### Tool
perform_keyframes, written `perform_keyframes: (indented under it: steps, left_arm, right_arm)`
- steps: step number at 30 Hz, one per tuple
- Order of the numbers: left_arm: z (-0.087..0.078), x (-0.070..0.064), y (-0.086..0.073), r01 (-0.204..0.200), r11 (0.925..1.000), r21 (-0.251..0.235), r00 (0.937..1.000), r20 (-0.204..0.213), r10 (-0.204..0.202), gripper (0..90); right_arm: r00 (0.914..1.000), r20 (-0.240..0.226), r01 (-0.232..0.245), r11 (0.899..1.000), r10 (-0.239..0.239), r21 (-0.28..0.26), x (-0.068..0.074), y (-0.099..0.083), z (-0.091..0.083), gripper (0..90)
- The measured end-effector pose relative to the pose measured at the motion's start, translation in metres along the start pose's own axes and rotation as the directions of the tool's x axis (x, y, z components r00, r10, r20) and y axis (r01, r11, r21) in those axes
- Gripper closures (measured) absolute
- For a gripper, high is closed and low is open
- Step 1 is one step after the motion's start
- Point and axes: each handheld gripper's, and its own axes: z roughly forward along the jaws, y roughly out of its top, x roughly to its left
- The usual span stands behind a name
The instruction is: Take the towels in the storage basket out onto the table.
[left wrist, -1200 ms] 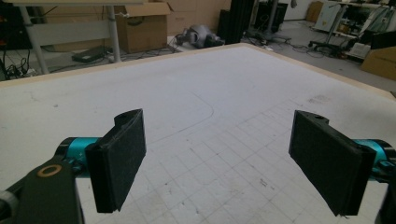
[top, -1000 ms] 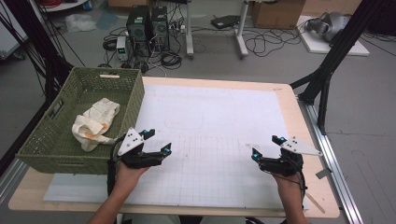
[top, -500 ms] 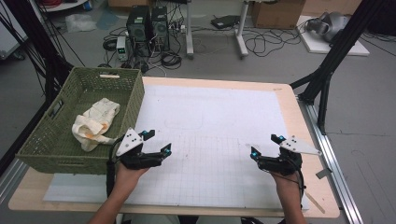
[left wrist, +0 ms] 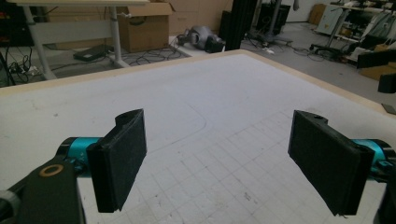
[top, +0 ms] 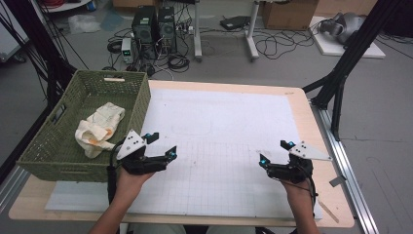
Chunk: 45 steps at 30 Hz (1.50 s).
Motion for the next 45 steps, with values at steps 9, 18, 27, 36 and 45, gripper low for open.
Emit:
perform_keyframes:
  steps: [9, 18, 27, 36, 45]
  left_arm:
    - [-0.004, 0.001, 0.022, -0.003, 0.9999, -0.014, 0.9999, 0.014, 0.003, 20.3]
    - [-0.024, 0.018, 0.056, 0.002, 0.9982, -0.060, 1.0000, -0.004, -0.003, 20.9]
    - [-0.046, 0.046, 0.080, 0.012, 0.9966, -0.082, 0.9984, -0.054, -0.017, 20.9]
    - [-0.066, 0.094, 0.085, 0.038, 0.9969, -0.069, 0.9839, -0.172, -0.049, 20.9]
    - [-0.073, 0.140, 0.079, 0.097, 0.9953, 0.007, 0.9595, -0.266, -0.092, 20.5]
  right_arm:
    - [0.9997, -0.023, 0.001, 1.000, -0.001, -0.001, 0.001, 0.001, 0.003, 7.9]
    - [0.9996, -0.029, 0.003, 1.000, -0.003, 0.008, 0.003, 0.000, 0.006, 7.9]
    - [0.9997, -0.023, 0.001, 1.000, -0.001, 0.012, 0.001, 0.000, 0.006, 7.9]
    - [0.9998, -0.022, 0.000, 1.000, 0.000, 0.021, 0.001, 0.000, 0.007, 7.9]
    - [0.9997, -0.024, 0.004, 0.999, -0.003, 0.033, 0.000, -0.001, 0.009, 7.9]
